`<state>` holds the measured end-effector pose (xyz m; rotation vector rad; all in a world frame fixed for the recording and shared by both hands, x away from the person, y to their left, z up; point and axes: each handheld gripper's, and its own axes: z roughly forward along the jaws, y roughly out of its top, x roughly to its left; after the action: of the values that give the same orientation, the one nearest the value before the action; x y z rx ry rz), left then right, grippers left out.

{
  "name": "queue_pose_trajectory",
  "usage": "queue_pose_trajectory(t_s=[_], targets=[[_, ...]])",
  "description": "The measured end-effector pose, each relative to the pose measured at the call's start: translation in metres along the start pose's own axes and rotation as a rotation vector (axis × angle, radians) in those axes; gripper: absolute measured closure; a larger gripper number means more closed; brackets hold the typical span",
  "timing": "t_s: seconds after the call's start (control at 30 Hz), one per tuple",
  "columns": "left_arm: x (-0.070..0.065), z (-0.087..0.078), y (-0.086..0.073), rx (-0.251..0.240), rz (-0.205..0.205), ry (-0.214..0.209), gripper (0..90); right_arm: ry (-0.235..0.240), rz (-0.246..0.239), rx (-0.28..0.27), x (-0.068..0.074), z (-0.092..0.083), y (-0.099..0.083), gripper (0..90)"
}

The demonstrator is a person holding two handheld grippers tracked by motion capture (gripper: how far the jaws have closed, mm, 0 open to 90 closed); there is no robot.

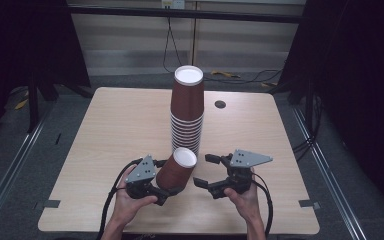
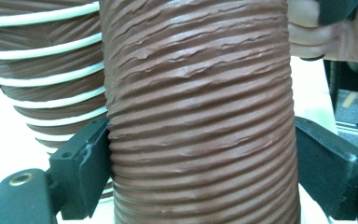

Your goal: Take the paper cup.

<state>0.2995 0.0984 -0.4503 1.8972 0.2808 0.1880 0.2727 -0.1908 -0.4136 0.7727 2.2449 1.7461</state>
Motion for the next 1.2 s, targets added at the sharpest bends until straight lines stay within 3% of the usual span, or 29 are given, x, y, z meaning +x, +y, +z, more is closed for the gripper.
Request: queue_pose_trajectory(t_s=[0.1, 0.27, 0.33, 0.6, 0.67, 0.73, 0.93, 1.03, 1.2], targets=[[0.001, -0.001, 0.002, 0.033, 0.02, 0.012, 13.4, -0.001, -0.001, 0.02, -0.001, -0.003, 0.0, 13.2], [0.001, 0.0, 0.007, 0.093, 0.055, -0.008, 13.5, 0.001, -0.001, 0.039, -0.005, -0.006, -0.002, 13.4], [0.001, 0.001, 0.009, 0.103, 0.058, -0.003, 13.5, 0.03, 0.011, 0.06, -0.007, -0.007, -0.002, 13.5], [0.001, 0.004, 0.017, 0.167, 0.09, -0.004, 13.5, 0.013, -0.014, 0.083, -0.008, -0.01, -0.004, 13.8], [0.002, 0.006, 0.019, 0.181, 0.102, -0.013, 13.5, -0.009, -0.027, 0.097, -0.009, -0.011, -0.005, 14.0], [0.002, 0.007, 0.019, 0.194, 0.105, -0.015, 13.5, 0.006, -0.025, 0.115, -0.009, -0.012, -0.006, 15.1], [0.0, 0.014, 0.027, 0.251, 0.149, -0.026, 13.5, -0.02, -0.046, 0.165, -0.01, -0.01, -0.004, 15.2], [-0.001, 0.018, 0.031, 0.286, 0.168, -0.025, 13.5, -0.02, -0.057, 0.162, -0.008, -0.011, -0.003, 18.9], [-0.002, 0.021, 0.036, 0.354, 0.22, -0.03, 13.5, 0.016, -0.049, 0.204, -0.011, -0.011, -0.003, 17.0]])
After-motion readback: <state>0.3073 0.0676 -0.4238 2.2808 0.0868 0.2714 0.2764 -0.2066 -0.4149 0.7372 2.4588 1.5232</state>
